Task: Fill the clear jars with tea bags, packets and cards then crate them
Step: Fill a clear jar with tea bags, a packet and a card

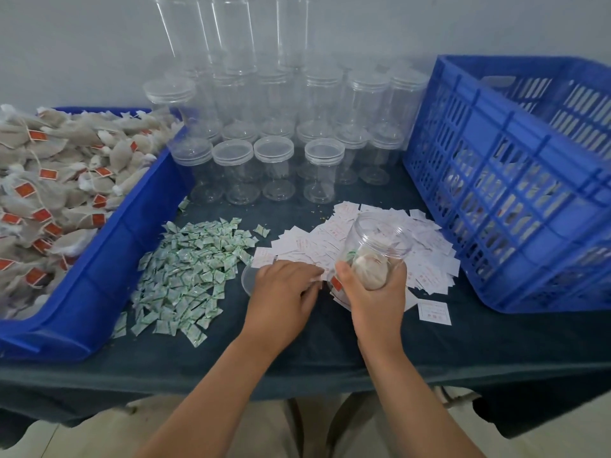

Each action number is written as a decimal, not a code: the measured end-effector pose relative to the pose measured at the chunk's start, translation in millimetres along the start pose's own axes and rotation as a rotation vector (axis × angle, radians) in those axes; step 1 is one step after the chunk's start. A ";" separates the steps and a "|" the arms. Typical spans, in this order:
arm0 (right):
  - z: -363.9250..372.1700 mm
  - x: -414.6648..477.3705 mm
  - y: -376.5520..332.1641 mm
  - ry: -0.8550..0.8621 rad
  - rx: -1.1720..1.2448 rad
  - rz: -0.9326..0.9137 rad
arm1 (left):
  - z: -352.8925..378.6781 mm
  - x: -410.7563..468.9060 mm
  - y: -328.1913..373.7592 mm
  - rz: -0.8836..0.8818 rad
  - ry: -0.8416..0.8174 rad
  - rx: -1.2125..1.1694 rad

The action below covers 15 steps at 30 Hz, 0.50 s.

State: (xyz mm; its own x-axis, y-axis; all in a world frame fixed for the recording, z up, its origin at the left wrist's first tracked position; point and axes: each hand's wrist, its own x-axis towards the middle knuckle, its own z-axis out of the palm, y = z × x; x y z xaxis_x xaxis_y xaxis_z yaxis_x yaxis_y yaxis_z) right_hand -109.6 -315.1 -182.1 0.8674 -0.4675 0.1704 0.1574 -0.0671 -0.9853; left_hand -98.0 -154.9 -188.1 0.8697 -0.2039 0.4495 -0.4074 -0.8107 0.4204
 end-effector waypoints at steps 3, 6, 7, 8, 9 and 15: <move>-0.2 -3.3 -0.6 -0.030 0.011 -0.027 | -5.7 -5.4 1.2 -0.132 0.040 -0.201; 1.3 -5.3 -3.3 -0.105 -0.017 -0.067 | -11.5 -5.4 1.5 -0.325 0.167 -0.429; 1.8 -6.0 -3.8 -0.144 -0.028 -0.085 | -14.3 -3.9 1.2 -0.397 0.226 -0.489; 2.3 -6.5 -3.9 -0.187 -0.044 -0.106 | -17.4 -2.2 0.7 -0.466 0.282 -0.539; 2.6 -7.4 -4.0 -0.229 -0.072 -0.123 | -20.8 -1.0 -0.2 -0.526 0.325 -0.584; 6.0 -12.1 -2.7 -0.459 -0.143 -0.153 | -66.5 12.2 16.6 -0.495 0.530 -0.865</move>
State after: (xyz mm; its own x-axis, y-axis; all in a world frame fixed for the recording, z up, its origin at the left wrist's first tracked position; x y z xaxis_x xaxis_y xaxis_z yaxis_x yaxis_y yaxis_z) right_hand -117.7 -303.9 -181.4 0.9627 -0.0093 0.2706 0.2606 -0.2396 -0.9353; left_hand -112.7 -134.3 -123.2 0.8451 0.4596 0.2730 -0.2858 -0.0432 0.9573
